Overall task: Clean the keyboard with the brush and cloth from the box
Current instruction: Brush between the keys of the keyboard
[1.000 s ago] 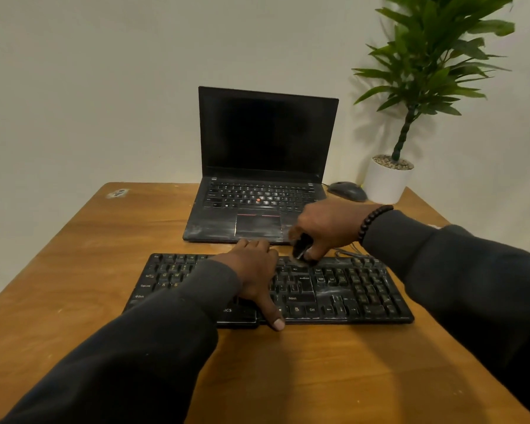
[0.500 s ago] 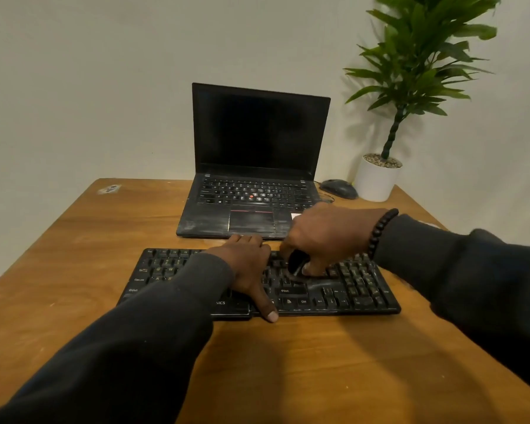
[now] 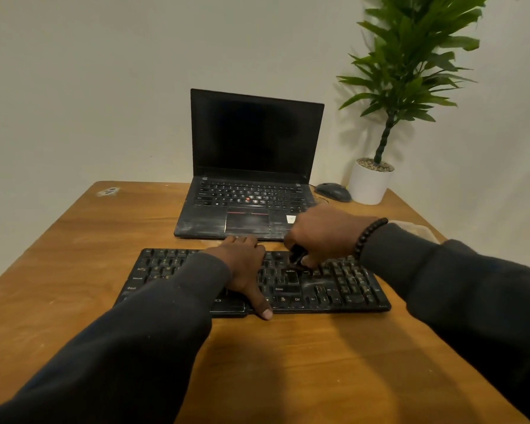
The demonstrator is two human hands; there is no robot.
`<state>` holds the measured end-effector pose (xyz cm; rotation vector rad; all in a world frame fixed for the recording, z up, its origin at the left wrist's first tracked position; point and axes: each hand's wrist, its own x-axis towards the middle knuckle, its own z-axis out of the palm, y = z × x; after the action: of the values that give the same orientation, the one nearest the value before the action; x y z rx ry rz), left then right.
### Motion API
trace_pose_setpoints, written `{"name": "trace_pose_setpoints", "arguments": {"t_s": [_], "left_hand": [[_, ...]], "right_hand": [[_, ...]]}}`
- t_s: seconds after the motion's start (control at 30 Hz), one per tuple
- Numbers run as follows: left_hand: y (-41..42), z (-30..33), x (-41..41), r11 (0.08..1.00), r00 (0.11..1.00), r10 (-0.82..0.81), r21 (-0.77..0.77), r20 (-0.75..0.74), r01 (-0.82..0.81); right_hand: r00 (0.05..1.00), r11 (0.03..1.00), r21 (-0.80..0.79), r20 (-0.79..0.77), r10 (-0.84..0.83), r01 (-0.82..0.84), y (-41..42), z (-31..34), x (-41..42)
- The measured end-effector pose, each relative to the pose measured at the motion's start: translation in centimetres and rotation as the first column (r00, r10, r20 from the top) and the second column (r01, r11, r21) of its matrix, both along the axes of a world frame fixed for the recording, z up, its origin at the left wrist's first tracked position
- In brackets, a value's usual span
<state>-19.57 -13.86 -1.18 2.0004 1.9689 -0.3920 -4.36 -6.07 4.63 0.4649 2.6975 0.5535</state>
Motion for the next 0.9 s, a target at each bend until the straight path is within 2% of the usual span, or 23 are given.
{"name": "trace_pose_setpoints", "arguments": {"t_s": [0.07,0.13,0.23,0.33,0.4,0.47,0.53,0.63,0.73,0.8,0.9], "left_hand": [[0.0,0.0,0.0,1.0,1.0,0.003,-0.002,-0.002,-0.003],[0.1,0.0,0.1,1.0,1.0,0.007,-0.001,-0.001,-0.007],[0.2,0.2,0.2,1.0,1.0,0.001,0.003,-0.004,-0.001],[0.2,0.2,0.2,1.0,1.0,0.002,0.001,-0.006,-0.002],[0.1,0.1,0.2,1.0,1.0,0.008,-0.003,-0.008,-0.008],[0.2,0.0,0.1,1.0,1.0,0.008,0.001,-0.008,-0.008],[0.3,-0.1,0.1,1.0,1.0,0.007,0.003,-0.004,-0.007],[0.3,0.0,0.2,1.0,1.0,0.006,-0.005,-0.005,-0.006],[0.3,0.1,0.2,1.0,1.0,-0.001,-0.005,-0.012,0.001],[0.4,0.0,0.1,1.0,1.0,0.0,-0.004,-0.011,0.0],[0.6,-0.4,-0.1,1.0,1.0,-0.001,-0.004,-0.005,0.001]], "right_hand": [[0.998,0.999,-0.028,0.062,0.019,-0.018,-1.1,-0.9,0.0],[0.993,0.99,-0.125,0.092,0.076,-0.064,-2.3,-0.5,0.7],[0.993,0.963,-0.252,0.051,0.108,-0.092,-2.4,1.1,1.5],[1.0,0.989,-0.149,-0.014,0.013,-0.015,-0.3,1.3,1.1],[1.0,0.997,-0.071,0.008,-0.012,0.012,0.0,0.4,0.4],[0.998,0.995,-0.101,0.063,-0.017,0.023,-0.8,-0.3,0.2],[0.994,0.98,-0.199,0.104,0.037,-0.015,-1.7,-0.2,0.6],[0.995,0.967,-0.255,0.091,0.037,-0.012,-1.4,0.5,0.9],[0.999,0.997,-0.077,0.034,-0.013,0.016,0.2,-0.2,-0.4],[1.0,1.0,-0.013,-0.002,-0.017,0.017,0.6,-0.4,-1.1],[0.999,0.985,-0.171,0.047,-0.003,0.011,-0.5,-0.1,-0.7]]}}
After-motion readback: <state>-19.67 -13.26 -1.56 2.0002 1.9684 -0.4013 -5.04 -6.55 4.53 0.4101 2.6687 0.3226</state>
